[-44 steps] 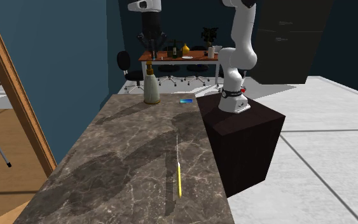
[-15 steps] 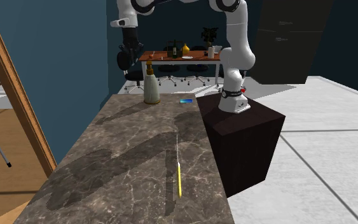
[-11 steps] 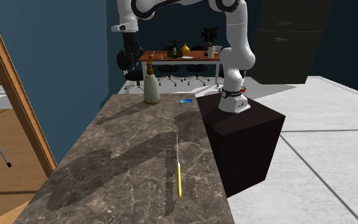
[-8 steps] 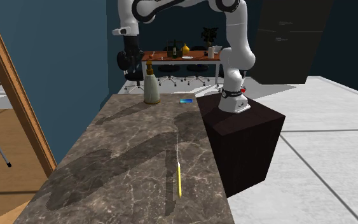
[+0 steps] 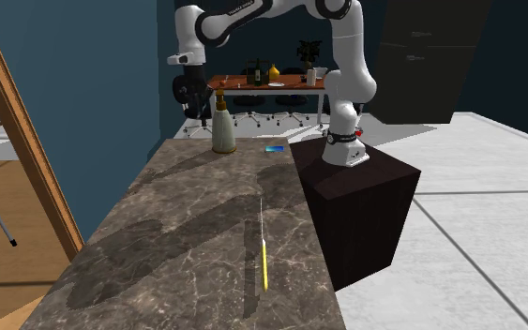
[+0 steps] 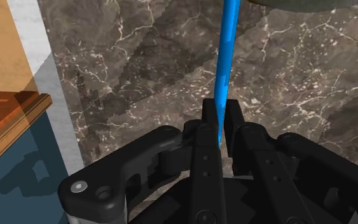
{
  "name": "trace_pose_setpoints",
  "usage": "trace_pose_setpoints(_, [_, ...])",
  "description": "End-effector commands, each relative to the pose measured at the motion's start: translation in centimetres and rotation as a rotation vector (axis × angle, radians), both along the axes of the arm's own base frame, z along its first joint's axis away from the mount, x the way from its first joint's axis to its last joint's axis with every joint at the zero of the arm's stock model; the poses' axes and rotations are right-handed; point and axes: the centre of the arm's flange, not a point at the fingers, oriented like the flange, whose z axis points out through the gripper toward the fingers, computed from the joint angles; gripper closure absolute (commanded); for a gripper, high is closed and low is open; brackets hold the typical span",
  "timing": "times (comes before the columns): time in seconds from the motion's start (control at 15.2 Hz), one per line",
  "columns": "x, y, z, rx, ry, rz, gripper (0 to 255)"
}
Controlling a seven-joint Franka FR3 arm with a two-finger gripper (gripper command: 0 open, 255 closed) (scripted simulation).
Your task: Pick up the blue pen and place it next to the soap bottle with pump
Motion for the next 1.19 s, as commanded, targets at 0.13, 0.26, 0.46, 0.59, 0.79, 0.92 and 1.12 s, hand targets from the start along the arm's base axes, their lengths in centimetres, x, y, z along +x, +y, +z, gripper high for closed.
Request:
trace_pose_setpoints(0.13, [-0.1,-0.1,-2.2,0.0,-0.001,0.0,255])
trace_pose_setpoints(0.26, [-0.1,-0.1,-3.3,0.0,-0.001,0.0,255])
trace_pose_setpoints(0.46, [-0.1,-0.1,-4.9,0.0,-0.001,0.0,255])
trace_pose_setpoints(0.59, [-0.1,-0.1,-5.9,0.0,-0.001,0.0,255])
trace_pose_setpoints(0.79, [-0.1,-0.1,-7.5,0.0,-0.001,0.0,255])
trace_pose_setpoints(0.92, [-0.1,-0.1,-8.6,0.0,-0.001,0.0,255])
trace_pose_setpoints(1.12, [-0.1,-0.1,-10.2,0.0,-0.001,0.0,255])
